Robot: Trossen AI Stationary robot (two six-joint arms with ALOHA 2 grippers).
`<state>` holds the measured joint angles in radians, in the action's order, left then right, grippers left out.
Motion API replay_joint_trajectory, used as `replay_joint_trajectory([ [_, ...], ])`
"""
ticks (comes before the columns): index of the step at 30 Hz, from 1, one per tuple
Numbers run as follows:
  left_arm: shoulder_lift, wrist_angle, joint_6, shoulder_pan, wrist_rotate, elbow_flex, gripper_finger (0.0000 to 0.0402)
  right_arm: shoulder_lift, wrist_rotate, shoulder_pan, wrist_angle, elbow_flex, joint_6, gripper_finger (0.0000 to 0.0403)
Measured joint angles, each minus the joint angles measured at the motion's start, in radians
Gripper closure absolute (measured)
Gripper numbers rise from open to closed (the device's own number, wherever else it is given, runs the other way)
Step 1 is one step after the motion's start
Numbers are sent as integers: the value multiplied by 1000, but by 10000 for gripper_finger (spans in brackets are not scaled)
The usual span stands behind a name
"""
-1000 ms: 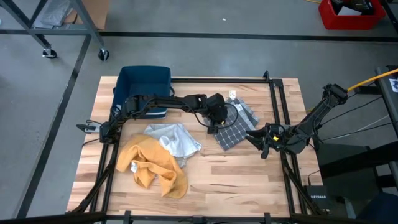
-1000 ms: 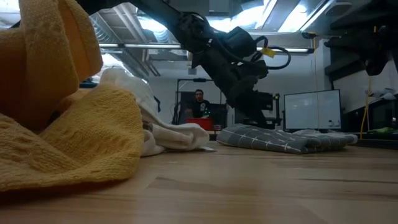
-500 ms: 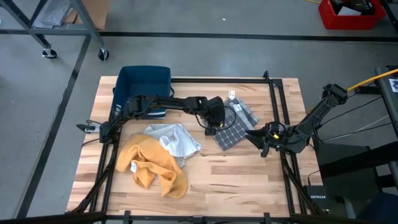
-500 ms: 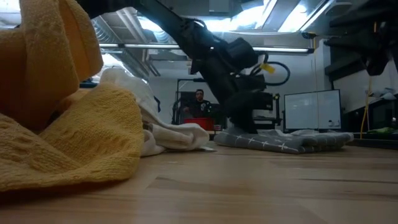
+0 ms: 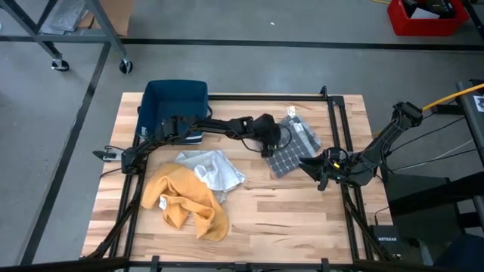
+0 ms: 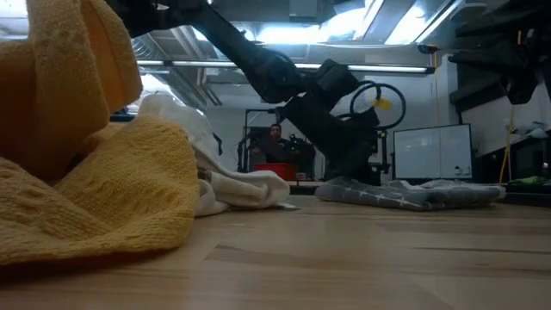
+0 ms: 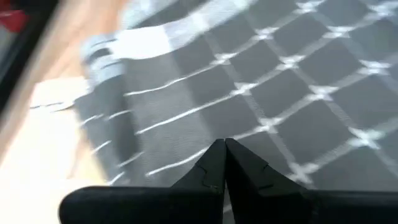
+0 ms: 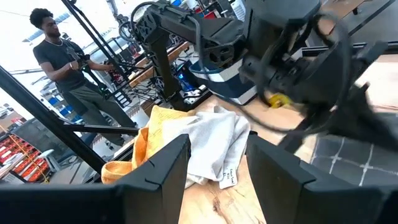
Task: Fold towel
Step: Move the gray towel to the top right of the table, then adjust the yellow and white towels to the bottom right of the table
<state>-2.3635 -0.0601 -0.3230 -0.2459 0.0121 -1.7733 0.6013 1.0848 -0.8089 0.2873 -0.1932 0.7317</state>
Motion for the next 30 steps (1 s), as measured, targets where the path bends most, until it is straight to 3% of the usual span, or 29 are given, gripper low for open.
replay_joint_trajectory([
  [7,-2,52,33,-56,-30,0,398,-1,5,0,0,0,-1,237],
  [13,21,17,242,-80,-26,-10,398,0,5,0,0,0,-1,237],
  [19,117,-97,210,-67,74,-11,399,10,4,0,-7,0,-3,237],
  [24,226,-304,89,-43,153,-12,400,51,7,0,6,0,11,237],
  [30,375,-772,-2,3,166,-13,401,165,-49,72,63,0,93,237],
])
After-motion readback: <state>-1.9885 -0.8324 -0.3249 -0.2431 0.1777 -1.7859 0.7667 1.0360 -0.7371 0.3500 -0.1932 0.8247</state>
